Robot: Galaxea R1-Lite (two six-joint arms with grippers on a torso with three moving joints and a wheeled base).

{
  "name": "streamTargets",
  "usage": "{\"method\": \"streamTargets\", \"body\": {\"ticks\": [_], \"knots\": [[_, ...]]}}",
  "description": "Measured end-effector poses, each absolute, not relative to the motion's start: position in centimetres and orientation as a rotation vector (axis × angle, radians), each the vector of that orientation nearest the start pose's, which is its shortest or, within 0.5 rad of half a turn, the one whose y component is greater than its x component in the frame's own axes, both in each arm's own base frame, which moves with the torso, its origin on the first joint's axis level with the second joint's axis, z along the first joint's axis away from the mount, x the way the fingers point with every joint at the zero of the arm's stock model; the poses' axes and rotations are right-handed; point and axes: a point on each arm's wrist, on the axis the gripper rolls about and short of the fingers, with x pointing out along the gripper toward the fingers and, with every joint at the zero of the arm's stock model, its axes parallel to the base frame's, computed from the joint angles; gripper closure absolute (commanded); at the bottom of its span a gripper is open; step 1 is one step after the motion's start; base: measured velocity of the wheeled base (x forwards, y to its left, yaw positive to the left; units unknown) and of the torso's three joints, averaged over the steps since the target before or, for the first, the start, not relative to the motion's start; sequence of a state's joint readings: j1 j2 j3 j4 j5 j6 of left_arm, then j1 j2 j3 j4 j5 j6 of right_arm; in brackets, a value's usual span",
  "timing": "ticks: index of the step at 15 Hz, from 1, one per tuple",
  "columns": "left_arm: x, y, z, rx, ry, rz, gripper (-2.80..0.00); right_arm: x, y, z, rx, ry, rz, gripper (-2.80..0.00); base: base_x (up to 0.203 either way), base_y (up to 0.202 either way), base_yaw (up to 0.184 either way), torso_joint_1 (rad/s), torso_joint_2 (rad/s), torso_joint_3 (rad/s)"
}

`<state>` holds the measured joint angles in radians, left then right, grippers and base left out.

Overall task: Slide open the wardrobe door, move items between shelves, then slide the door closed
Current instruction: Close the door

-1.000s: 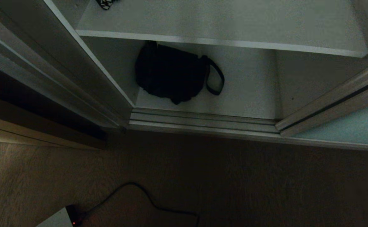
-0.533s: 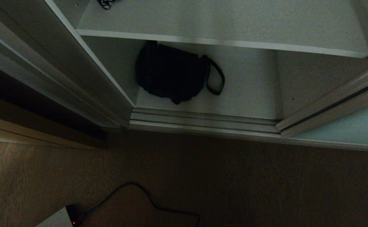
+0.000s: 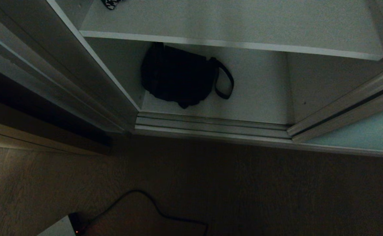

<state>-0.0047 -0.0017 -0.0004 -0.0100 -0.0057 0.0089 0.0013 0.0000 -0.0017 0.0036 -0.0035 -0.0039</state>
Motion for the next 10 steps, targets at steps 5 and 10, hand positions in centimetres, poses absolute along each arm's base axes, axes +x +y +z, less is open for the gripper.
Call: {"method": "streamTargets", "body": {"ticks": [5,10], "knots": [[-2.30,0.00,7.66,0.009,-0.012,-0.011,0.00,-2.29,-0.01,7.59,0.009,-0.001,-0.003,0.00,0.000,0.000,0.000,0.000,0.00,0.000],[-2.30,0.00,7.65,0.006,-0.012,-0.010,0.00,-2.29,-0.01,7.59,0.010,-0.001,-0.004,0.00,0.000,0.000,0.000,0.000,0.00,0.000]]}}
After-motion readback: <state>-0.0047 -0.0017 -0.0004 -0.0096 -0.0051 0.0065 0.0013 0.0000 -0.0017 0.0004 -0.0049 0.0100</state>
